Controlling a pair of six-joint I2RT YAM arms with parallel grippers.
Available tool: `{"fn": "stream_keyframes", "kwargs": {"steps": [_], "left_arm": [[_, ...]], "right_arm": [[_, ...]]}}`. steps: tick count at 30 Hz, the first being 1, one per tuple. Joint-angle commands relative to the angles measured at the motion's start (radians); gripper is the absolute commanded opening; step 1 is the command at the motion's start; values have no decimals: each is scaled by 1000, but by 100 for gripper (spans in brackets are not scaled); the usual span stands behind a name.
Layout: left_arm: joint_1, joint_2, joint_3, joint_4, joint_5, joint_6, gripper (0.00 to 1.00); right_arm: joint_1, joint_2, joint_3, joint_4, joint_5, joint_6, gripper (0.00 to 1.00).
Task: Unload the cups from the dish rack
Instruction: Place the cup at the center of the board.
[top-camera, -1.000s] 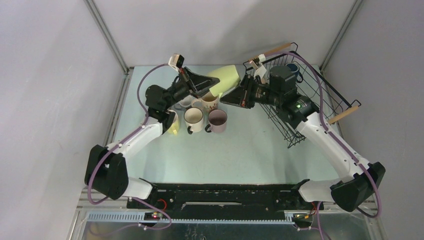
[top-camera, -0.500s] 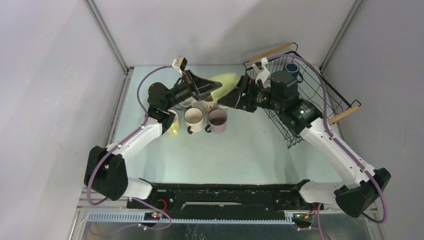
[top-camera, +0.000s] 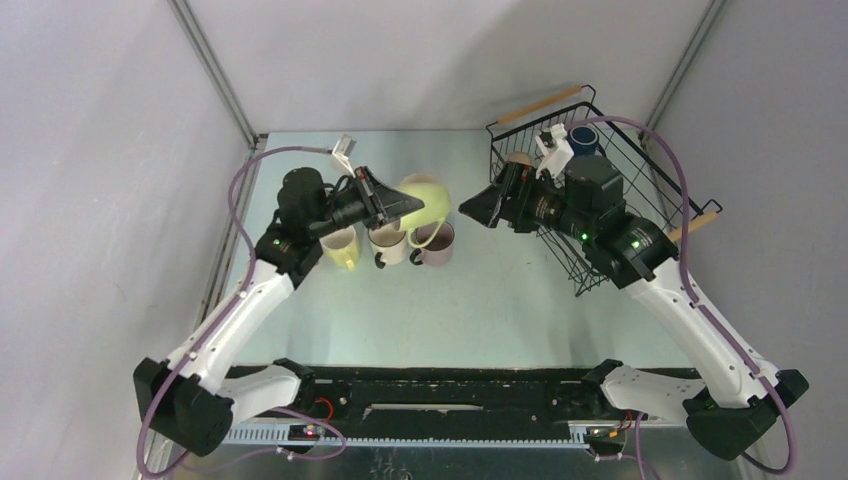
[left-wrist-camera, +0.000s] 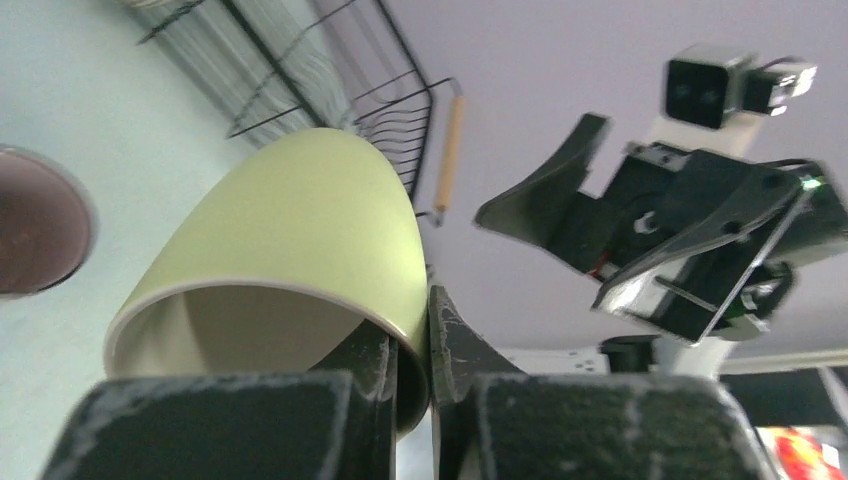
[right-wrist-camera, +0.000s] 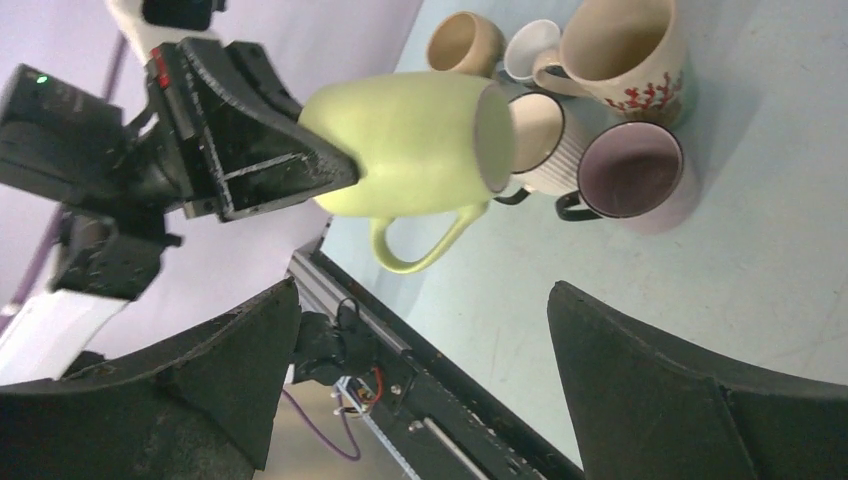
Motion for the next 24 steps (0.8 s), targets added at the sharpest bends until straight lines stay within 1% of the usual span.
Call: {"fn": "stream_keyframes", "kwargs": {"steps": [1, 6, 10, 14, 21, 24], "left_arm": [[7, -108, 121, -344, -132, 278, 0], [6, -179, 115, -587, -272, 409, 0], [7, -231, 96, -719, -383, 474, 0], [8, -256, 91, -860, -528, 530, 0], [9, -266, 72, -995, -665, 549, 0], [13, -255, 57, -1025, -690, 550, 0]], "right_arm": [[8, -8, -17, -19, 69, -47, 100], [8, 1, -31, -5, 89, -59, 100], [8, 17, -37, -4, 100, -69, 100], [8, 26, -43, -6, 111, -79, 100], [9, 34, -58, -6, 126, -89, 100], [8, 35, -58, -14, 133, -97, 100]]}}
